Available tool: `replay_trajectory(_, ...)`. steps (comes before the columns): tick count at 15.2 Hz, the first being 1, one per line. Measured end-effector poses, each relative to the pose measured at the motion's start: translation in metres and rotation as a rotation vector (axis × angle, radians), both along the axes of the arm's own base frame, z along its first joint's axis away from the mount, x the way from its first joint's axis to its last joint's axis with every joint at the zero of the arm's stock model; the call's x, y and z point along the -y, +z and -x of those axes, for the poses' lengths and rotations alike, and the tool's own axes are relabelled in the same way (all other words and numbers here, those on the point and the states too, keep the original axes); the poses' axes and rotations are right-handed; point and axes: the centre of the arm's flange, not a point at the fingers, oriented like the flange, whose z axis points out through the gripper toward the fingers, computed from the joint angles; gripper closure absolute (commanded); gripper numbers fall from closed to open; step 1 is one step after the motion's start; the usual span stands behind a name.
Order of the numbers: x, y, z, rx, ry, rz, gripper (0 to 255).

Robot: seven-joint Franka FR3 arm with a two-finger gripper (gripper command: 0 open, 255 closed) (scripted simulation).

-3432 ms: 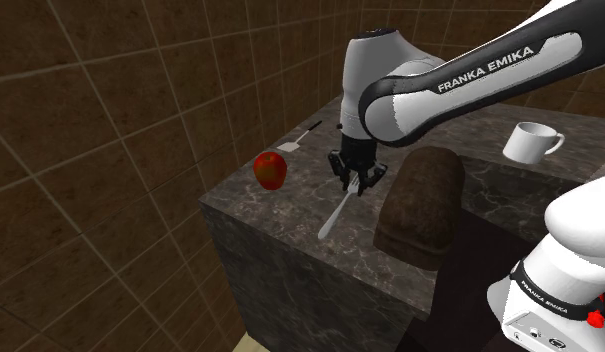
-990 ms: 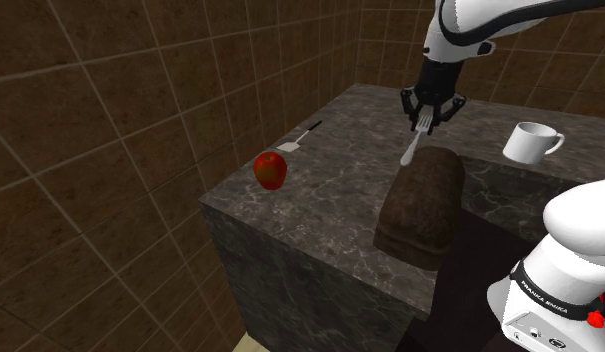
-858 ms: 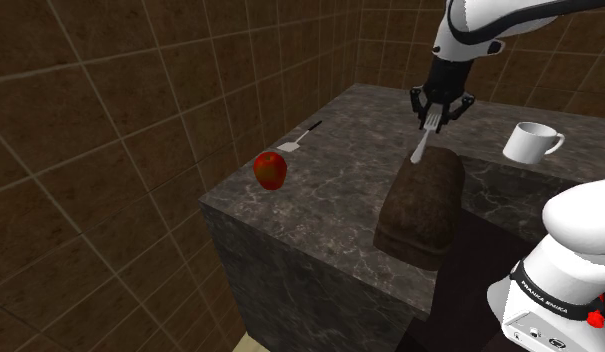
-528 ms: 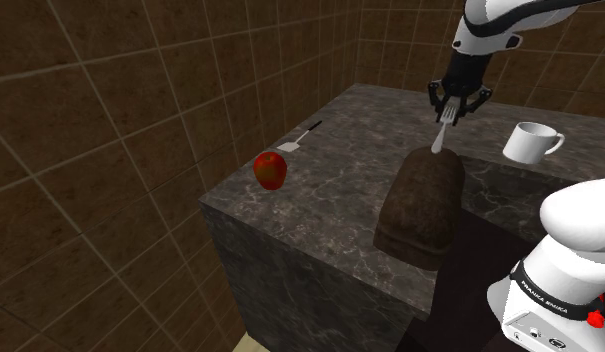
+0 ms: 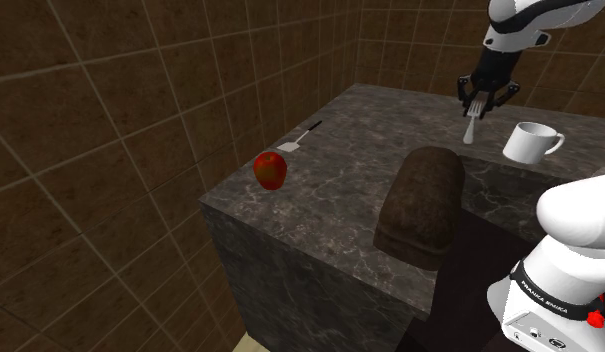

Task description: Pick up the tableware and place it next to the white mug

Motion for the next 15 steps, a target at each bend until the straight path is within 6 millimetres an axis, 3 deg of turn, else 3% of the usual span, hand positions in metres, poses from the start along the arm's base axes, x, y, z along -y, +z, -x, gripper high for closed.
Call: replay_trajectory(15,0.195,0.003,0.043,-0.001,0.0,0.0,255)
